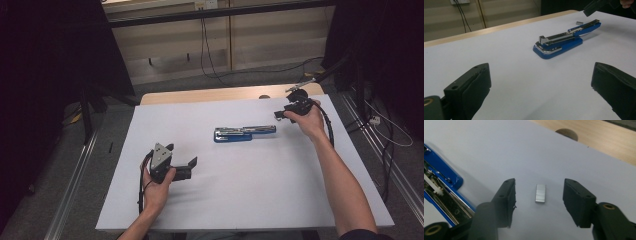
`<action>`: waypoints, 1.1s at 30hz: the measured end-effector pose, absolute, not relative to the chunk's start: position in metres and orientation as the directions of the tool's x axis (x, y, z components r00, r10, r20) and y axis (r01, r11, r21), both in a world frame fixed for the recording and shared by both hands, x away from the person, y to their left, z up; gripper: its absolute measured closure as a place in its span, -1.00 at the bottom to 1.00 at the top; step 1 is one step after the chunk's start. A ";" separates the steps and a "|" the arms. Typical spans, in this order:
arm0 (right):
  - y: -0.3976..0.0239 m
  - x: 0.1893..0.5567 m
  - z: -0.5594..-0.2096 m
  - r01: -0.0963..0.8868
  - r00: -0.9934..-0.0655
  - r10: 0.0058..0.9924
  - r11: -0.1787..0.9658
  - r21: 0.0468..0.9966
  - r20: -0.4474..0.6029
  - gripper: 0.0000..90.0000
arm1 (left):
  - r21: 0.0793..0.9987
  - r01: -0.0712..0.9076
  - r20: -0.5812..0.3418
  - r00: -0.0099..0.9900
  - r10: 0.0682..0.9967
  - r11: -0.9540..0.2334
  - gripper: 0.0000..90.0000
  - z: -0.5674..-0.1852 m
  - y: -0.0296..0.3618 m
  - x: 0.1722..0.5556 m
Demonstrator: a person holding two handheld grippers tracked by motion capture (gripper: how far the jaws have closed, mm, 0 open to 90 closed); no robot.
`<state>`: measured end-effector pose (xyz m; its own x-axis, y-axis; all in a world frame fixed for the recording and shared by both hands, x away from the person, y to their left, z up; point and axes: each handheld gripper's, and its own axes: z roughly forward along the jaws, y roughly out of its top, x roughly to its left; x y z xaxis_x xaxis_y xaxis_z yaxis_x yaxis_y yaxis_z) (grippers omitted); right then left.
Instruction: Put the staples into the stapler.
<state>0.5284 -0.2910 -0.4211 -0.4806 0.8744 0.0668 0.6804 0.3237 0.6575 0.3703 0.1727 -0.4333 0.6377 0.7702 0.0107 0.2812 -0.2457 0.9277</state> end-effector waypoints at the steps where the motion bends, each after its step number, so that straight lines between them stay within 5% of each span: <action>1: -0.291 0.529 -0.423 0.683 -0.486 0.872 0.333 0.650 0.064 0.07 | 0.928 0.281 0.010 0.638 0.770 -0.244 -0.94 -0.433 0.172 0.370; 15: -0.286 0.541 -0.430 0.687 -0.545 0.838 0.432 0.584 0.020 0.49 | 0.925 0.281 0.018 0.642 0.767 -0.256 -0.94 -0.434 0.171 0.370; 33: -0.284 0.546 -0.441 0.701 -0.545 0.838 0.447 0.555 0.014 0.66 | 0.924 0.279 0.018 0.651 0.759 -0.262 -0.94 -0.435 0.170 0.370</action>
